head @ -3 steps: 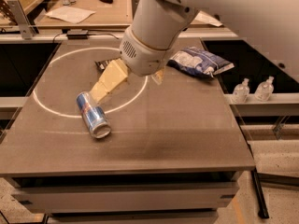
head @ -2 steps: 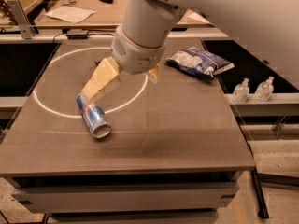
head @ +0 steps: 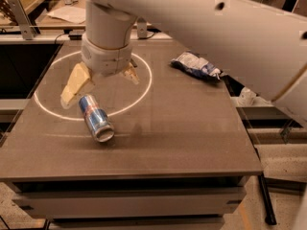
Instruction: Place redbull can upright
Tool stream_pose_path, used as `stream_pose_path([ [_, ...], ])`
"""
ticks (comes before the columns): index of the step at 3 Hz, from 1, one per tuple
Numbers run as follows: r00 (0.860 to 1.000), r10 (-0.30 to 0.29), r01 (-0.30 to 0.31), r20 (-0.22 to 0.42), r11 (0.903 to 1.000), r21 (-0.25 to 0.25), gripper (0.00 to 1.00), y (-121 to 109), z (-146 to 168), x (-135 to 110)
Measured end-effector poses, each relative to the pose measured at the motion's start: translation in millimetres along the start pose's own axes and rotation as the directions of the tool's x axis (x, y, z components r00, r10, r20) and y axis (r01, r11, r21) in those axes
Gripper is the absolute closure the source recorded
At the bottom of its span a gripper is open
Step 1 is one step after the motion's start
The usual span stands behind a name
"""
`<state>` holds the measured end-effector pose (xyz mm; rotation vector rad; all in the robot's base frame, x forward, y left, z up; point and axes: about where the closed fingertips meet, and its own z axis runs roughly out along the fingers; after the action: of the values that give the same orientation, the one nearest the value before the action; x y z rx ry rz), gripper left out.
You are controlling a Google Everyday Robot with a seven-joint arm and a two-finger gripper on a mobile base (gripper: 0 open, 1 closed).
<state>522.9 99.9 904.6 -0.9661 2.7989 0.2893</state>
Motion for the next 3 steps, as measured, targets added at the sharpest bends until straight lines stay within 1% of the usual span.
stream_pose_path([
  [1, 0.999, -0.014, 0.014, -0.050, 0.9999, 0.010, 0.00, 14.2, 21.1, -12.5],
  [2, 0.996, 0.006, -0.005, -0.088, 0.9998, 0.019, 0.00, 21.2, 34.5, -14.4],
  [3, 0.993, 0.032, -0.028, -0.117, 0.9988, 0.041, 0.00, 24.0, 49.2, -13.5],
])
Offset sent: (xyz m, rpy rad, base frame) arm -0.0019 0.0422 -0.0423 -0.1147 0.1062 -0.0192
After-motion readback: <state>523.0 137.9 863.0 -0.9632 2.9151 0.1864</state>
